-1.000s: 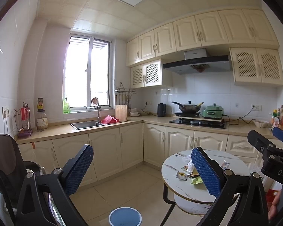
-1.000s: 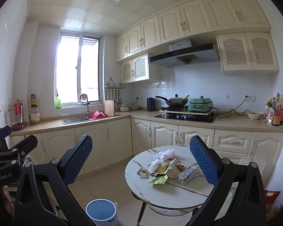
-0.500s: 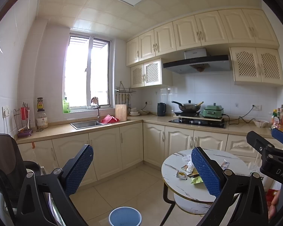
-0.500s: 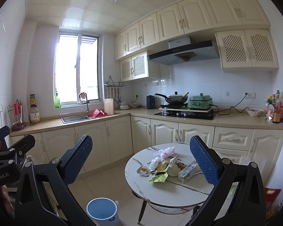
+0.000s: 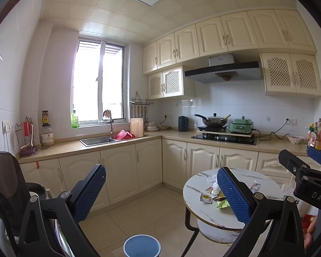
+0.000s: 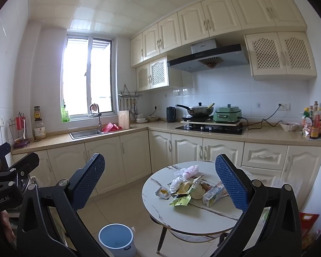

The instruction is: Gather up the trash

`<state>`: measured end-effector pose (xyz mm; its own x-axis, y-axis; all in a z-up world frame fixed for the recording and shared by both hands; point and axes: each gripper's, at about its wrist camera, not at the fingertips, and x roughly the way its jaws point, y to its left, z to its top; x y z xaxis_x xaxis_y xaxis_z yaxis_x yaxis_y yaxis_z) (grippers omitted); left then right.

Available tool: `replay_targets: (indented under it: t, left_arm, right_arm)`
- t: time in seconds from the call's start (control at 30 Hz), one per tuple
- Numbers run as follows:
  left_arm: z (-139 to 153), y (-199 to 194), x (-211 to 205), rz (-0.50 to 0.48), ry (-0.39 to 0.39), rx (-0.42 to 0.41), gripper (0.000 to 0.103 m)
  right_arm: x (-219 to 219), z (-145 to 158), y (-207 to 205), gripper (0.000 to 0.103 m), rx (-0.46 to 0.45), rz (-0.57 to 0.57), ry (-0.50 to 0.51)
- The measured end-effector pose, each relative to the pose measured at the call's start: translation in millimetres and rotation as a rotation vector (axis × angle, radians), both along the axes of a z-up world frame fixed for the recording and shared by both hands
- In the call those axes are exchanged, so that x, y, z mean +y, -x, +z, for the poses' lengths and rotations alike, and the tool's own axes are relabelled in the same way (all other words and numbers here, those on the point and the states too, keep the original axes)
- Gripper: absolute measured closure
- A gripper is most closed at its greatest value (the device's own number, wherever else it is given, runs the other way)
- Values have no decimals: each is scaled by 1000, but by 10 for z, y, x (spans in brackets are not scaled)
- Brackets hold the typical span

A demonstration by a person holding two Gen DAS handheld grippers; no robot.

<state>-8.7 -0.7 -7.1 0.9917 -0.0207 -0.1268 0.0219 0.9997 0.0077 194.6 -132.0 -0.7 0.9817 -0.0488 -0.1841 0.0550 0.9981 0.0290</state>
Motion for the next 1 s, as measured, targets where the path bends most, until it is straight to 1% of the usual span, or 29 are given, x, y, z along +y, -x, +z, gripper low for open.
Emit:
replay_targets:
  t: [0.4,0.6,0.83,1.0]
  left_arm:
    - [-22,-56,-18,-1,-7,16,1]
    - [-59,-156,-26,-2,-10,33,1]
    - [-162,-521,-91,-1,-11,76,1]
    - [-318,-991,-223,-25,-20,135,1]
  right_arm:
    - [-40,-51,-47,0,17,-3,-7]
    - [-95,-86,-90,0,30,-9,-14]
    - [-422,-219,-235,0,55,-79,-41]
    - [-810,-457,-442,0,107,-153,-56]
